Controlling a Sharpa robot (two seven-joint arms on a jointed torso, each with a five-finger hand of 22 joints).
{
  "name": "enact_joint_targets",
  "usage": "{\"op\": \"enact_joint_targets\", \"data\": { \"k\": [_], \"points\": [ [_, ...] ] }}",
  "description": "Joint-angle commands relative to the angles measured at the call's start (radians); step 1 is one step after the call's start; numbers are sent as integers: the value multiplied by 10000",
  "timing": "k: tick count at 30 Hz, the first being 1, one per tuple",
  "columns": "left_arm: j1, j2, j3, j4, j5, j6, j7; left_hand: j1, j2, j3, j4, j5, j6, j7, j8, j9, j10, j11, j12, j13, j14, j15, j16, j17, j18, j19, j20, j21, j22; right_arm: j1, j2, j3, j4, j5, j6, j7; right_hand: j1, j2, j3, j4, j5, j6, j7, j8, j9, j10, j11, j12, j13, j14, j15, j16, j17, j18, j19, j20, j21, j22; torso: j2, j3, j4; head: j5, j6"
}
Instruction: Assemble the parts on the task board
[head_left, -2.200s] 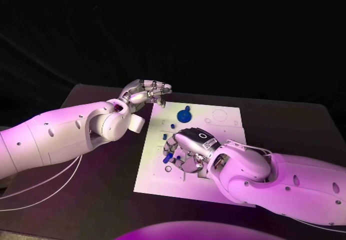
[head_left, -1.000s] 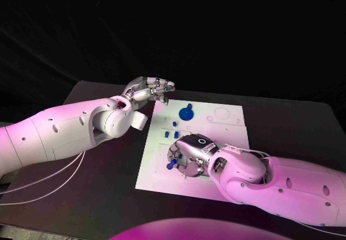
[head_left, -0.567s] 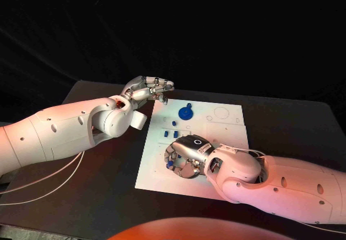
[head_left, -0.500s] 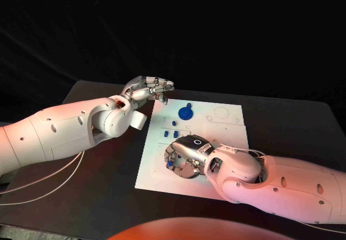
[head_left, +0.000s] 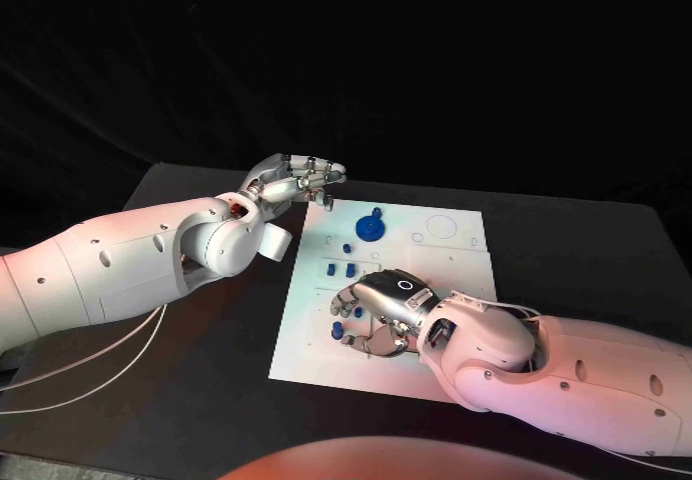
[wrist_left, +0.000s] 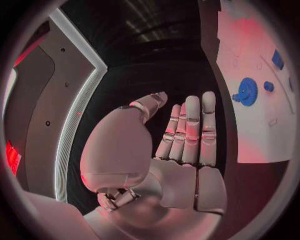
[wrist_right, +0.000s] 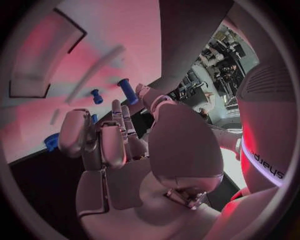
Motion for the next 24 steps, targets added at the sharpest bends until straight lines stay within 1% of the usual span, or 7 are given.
{"op": "enact_joint_targets", "data": {
  "k": [1, 6, 10, 13, 17, 20, 24],
  "points": [
    [4, -14, 6, 27, 47, 120, 46, -72, 42, -65, -22, -42, -80, -22, 70, -15, -79, 24, 63, -16, -54, 50, -34, -14, 117, -20, 15, -40, -21, 3, -269, 38, 268, -140, -871, 277, 82, 136, -273, 66, 41, 44, 37, -32, -44, -56, -13, 114, -4, -21, 90, -90, -149, 145, -109, -9, -153, 1214, -2, 2, -14, -37, 26],
    [4, -37, 6, 14, 48, 114, 50, -72, 42, -65, -22, -42, -80, -22, 70, -15, -79, 24, 63, -16, -54, 50, -34, -14, 117, -20, 15, -40, -21, 115, -985, 151, 758, 197, -1295, 455, 199, 218, -342, 120, 82, 146, 63, -10, -80, 39, -43, 261, 19, -50, 67, -161, -277, 154, -113, -24, -207, 1193, -9, 4, -10, -137, 75],
    [4, -44, 4, 13, 51, 118, 47, -72, 42, -65, -22, -42, -80, -22, 70, -15, -79, 24, 63, -16, -54, 50, -34, -14, 117, -20, 15, -40, -21, 496, -1942, 214, 997, 1811, -1318, 423, 155, 204, -174, 301, 115, 467, 117, 80, -121, 750, -98, 719, 158, 56, 20, -24, 10, 100, 35, -69, 46, 1275, -24, -11, -10, -384, 103],
    [4, -63, 0, 33, 53, 110, 39, -72, 42, -65, -22, -42, -80, -22, 70, -15, -79, 24, 63, -16, -54, 50, -34, -14, 117, -20, 15, -40, -21, 809, -2745, 220, 967, 3500, -1196, 310, -278, 38, -238, 698, -500, 606, -47, 148, -107, 1678, -320, 1215, 437, 142, -150, 121, 265, 60, 162, -199, 287, 1366, -50, -41, -40, -613, 111],
    [3, -119, -4, 127, 54, 111, 49, -65, 42, -69, -26, -42, -87, -21, 73, -20, -89, 25, 74, -17, -57, 50, -33, -18, 117, -19, 15, -44, -30, 997, -3707, 174, 959, 5000, -901, 163, -536, -100, -1414, 1299, -61, 753, -441, 578, 253, 3013, -779, 2862, 1712, 302, -534, 459, 906, -75, 447, -560, 989, 1633, -71, -70, -100, -896, 116],
    [2, -153, -9, 186, 55, 122, 62, -55, 58, -67, -26, -40, -55, -31, 96, -16, -97, 23, 88, -18, -60, 50, -32, -23, 117, -19, 16, -47, -38, 1029, -4182, 117, 998, 5325, -694, 3, -61, 90, -2511, 1858, 91, 497, -492, 892, 674, 2208, -838, 4819, 3783, 355, -704, 607, 1190, -158, 533, -607, 1224, 1768, -80, -57, -146, -985, 120],
    [-1, -194, -28, 265, 55, 144, 77, -54, 63, -70, -24, -41, -36, -36, 110, -15, -99, 22, 98, -18, -62, 50, -31, -25, 117, -19, 16, -49, -43, 918, -4661, 43, 1177, 4922, -445, -498, 303, 416, -3277, 2328, 114, 456, -556, 1142, 959, 2736, -905, 8555, 7605, 549, -626, 1072, 2262, -219, 694, -673, 1691, 1909, -90, -45, -181, -1108, 106]
  ]
}}
